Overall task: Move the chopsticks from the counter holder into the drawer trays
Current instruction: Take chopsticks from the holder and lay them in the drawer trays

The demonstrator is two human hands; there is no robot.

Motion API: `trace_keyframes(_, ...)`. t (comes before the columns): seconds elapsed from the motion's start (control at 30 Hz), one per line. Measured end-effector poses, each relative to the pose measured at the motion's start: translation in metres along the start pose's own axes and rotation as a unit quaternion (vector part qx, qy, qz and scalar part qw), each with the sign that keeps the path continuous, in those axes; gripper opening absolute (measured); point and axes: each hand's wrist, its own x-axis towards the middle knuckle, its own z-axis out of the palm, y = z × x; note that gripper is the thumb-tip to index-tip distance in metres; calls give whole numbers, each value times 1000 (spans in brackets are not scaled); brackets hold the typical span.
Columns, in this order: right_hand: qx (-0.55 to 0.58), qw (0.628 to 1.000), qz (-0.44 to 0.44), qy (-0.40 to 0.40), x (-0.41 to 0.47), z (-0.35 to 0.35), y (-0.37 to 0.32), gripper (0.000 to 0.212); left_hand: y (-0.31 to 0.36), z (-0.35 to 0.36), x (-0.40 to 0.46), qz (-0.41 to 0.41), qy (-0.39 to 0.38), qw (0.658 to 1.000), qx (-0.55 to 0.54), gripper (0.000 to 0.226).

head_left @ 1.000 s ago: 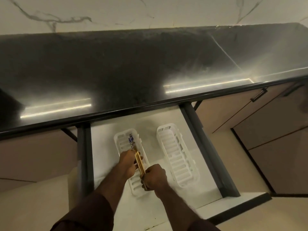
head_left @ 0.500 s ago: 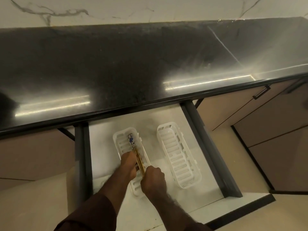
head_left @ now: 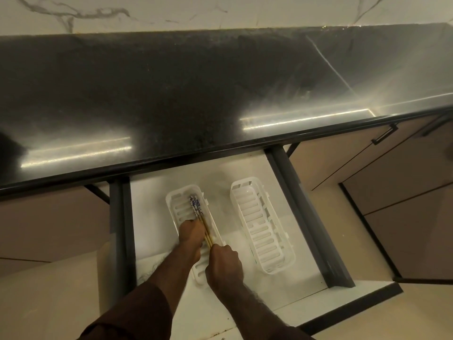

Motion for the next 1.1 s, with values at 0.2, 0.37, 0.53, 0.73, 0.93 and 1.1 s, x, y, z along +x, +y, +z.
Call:
trace_keyframes(0.2, 5, 1000, -3, -12, 1, 1, 2, 27, -1, -1, 0, 10, 3, 1000, 0, 28)
trace_keyframes(0.37, 10, 1000, -9, -12, 0, -6, 0, 21, 0, -5, 0, 3, -9, 1000, 15, 27)
trace_keyframes(0.53, 40, 999, -4, 10, 2, -25, -6, 22, 5, -10, -6, 6, -24, 1000, 11, 25)
trace_keyframes(0.73, 103, 994, 14, 18, 1, -55, -11, 32, 17, -25, -22, 14, -73, 997, -20, 25)
trace_keyframes(0.93, 179, 983, 11, 47, -16, -84, -25, 27, 32, -53, -50, 51, -117, 991, -37, 26)
trace_keyframes(1.1, 224, 972, -5, 66, -49, -102, -40, 25, 36, -88, -79, 106, -141, 984, -26, 24)
